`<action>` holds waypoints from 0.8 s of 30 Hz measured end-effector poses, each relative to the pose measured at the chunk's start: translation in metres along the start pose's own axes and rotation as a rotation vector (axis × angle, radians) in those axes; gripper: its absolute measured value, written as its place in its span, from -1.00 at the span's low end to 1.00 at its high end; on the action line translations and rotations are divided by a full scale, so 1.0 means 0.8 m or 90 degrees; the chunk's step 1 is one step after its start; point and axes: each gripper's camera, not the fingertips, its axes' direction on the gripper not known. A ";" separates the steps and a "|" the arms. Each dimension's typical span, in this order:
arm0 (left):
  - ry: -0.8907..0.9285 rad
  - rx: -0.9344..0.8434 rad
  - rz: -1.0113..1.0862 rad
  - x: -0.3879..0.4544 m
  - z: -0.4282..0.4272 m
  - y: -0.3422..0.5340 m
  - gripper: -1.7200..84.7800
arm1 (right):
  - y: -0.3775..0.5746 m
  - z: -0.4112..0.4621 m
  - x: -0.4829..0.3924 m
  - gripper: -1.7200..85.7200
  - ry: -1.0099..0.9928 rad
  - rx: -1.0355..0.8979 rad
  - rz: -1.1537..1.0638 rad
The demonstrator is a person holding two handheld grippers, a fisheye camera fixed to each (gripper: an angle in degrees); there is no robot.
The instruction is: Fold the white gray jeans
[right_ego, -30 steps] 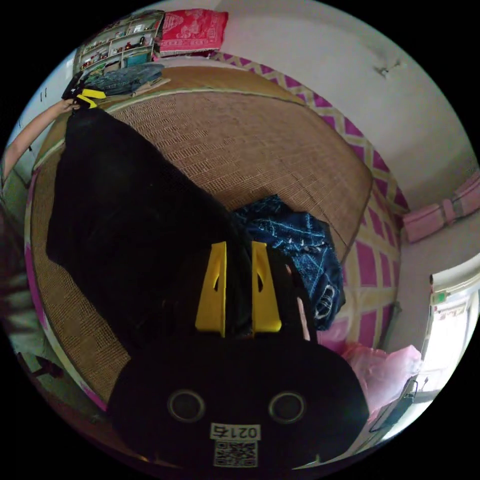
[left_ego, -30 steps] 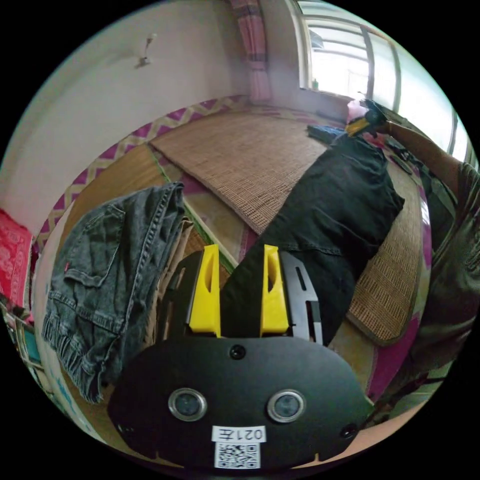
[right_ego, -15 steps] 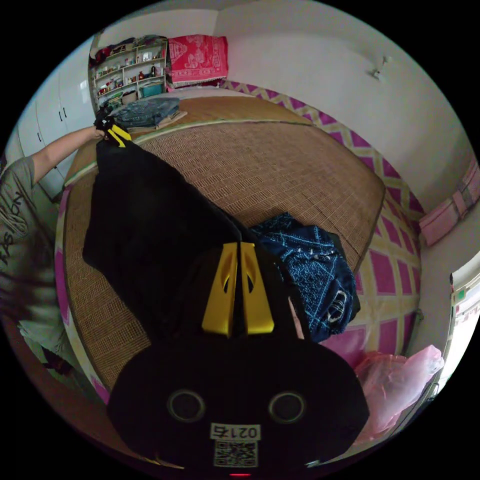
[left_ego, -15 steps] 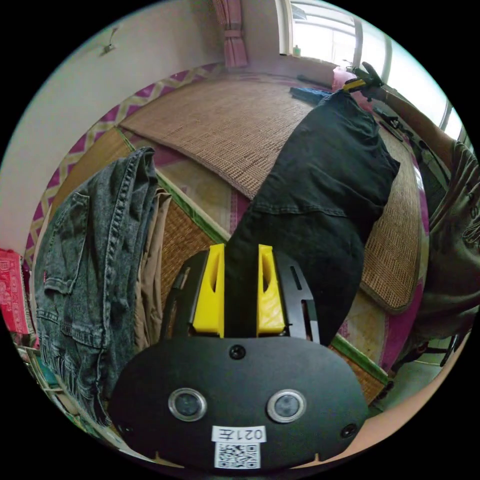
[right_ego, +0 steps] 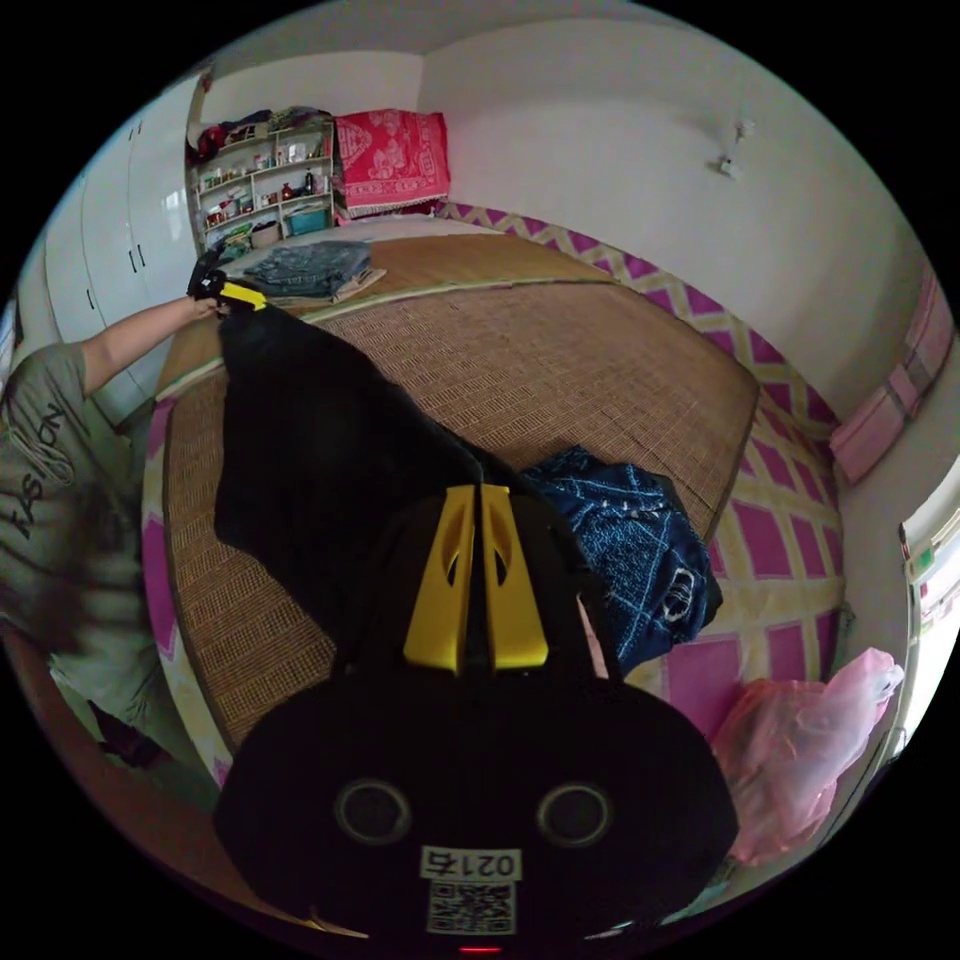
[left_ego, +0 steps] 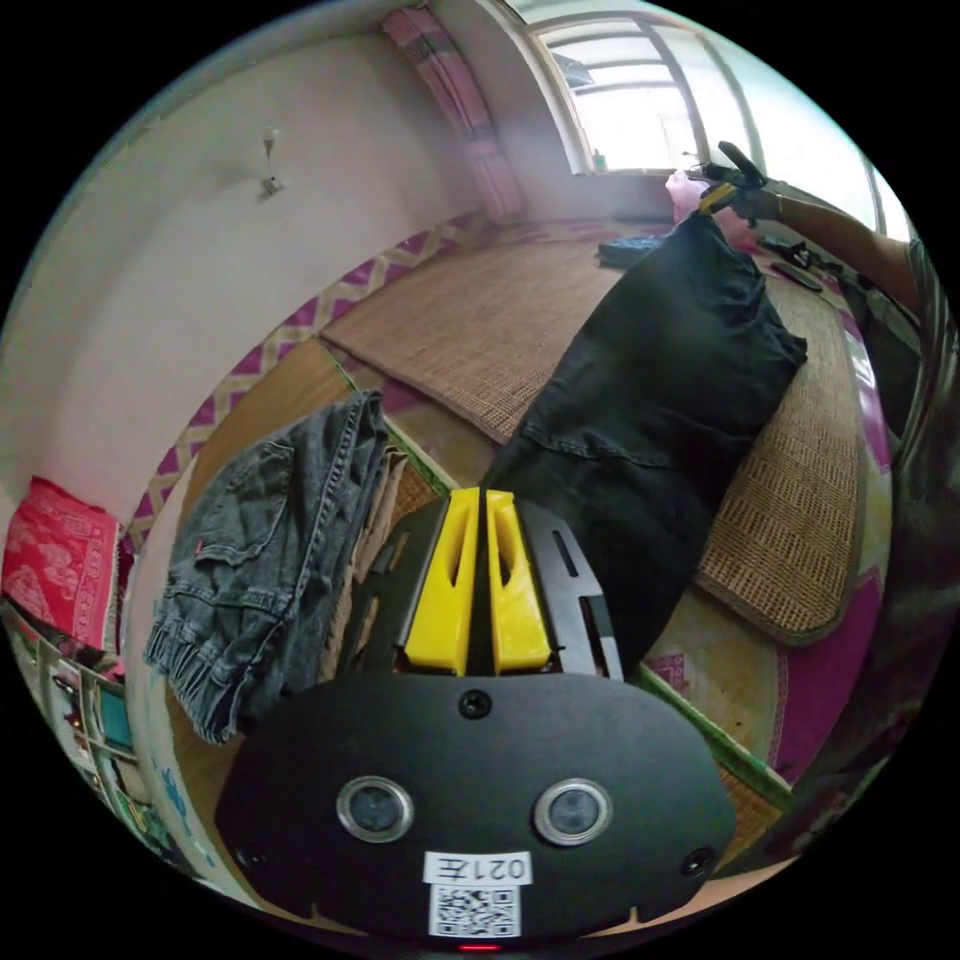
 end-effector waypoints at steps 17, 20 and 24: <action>0.100 0.109 0.005 0.135 -0.229 0.134 -0.98 | 0.225 -0.164 -0.160 -0.98 -0.085 0.062 -0.049; 0.130 0.079 -0.058 0.168 -0.220 0.191 -0.98 | 0.297 -0.155 -0.189 -0.98 -0.106 0.032 0.007; 0.166 0.060 -0.165 0.200 -0.174 0.248 -0.98 | 0.375 -0.097 -0.205 -0.98 -0.136 -0.001 0.115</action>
